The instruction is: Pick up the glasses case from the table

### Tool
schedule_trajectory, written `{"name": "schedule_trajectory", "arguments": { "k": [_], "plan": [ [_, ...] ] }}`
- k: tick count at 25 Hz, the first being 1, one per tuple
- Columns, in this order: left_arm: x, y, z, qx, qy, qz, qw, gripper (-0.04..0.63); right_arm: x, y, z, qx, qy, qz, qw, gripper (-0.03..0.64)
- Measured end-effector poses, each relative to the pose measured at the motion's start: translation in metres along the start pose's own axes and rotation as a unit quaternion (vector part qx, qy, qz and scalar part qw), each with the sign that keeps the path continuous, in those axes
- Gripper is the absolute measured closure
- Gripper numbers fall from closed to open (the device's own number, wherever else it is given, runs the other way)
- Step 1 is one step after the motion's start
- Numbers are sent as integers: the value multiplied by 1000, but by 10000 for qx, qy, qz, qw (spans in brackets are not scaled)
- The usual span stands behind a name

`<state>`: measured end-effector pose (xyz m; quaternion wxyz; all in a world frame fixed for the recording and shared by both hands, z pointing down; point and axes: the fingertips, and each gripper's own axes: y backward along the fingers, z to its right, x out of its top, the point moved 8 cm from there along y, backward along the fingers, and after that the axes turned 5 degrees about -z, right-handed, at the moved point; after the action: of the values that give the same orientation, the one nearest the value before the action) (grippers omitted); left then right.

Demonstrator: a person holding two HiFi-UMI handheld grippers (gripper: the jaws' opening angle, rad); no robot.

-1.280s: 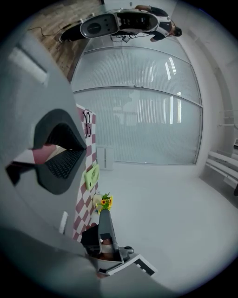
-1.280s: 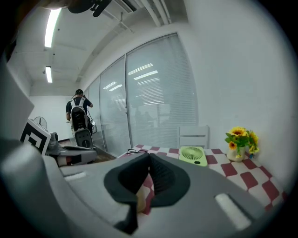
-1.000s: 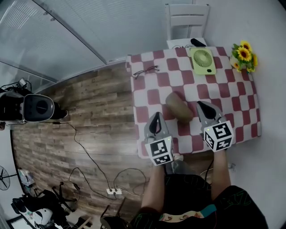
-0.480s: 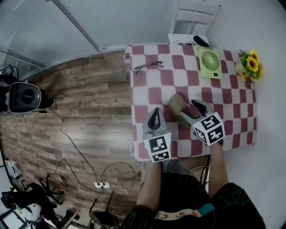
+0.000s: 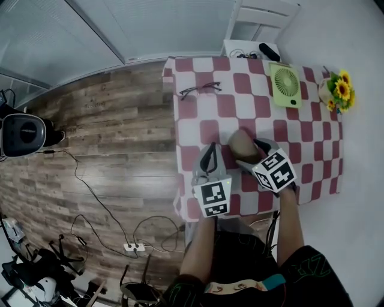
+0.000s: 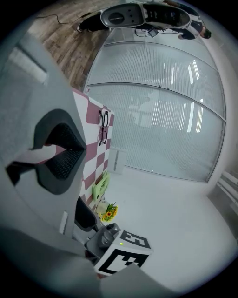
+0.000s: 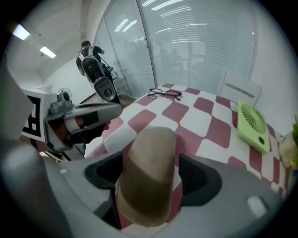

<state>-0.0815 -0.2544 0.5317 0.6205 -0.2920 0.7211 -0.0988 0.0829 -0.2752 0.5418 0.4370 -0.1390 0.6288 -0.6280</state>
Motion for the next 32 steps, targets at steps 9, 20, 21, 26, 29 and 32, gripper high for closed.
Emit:
{"name": "schedule_trajectory", "arguments": {
  "k": [9, 20, 21, 26, 29, 32],
  "plan": [
    [-2, -6, -7, -105, 62, -51, 9999, 584, -4, -15, -4, 36, -205, -281, 9994, 239],
    [2, 5, -5, 354, 215, 191, 9990, 584, -7, 6, 2, -240, -41, 564, 9981, 242],
    [3, 6, -2, 380, 212, 227, 9988, 584, -7, 12, 3, -272, -6, 708, 9971, 244],
    [15, 14, 16, 518, 146, 470, 9974, 584, -5, 45, 15, -541, -44, 1440, 9881, 242],
    [25, 21, 30, 572, 106, 723, 9957, 584, -9, 67, 23, -715, -57, 1802, 9810, 242],
    [39, 28, 43, 607, 51, 1014, 9930, 584, -19, 88, 33, -915, -63, 2106, 9733, 242]
  ]
}}
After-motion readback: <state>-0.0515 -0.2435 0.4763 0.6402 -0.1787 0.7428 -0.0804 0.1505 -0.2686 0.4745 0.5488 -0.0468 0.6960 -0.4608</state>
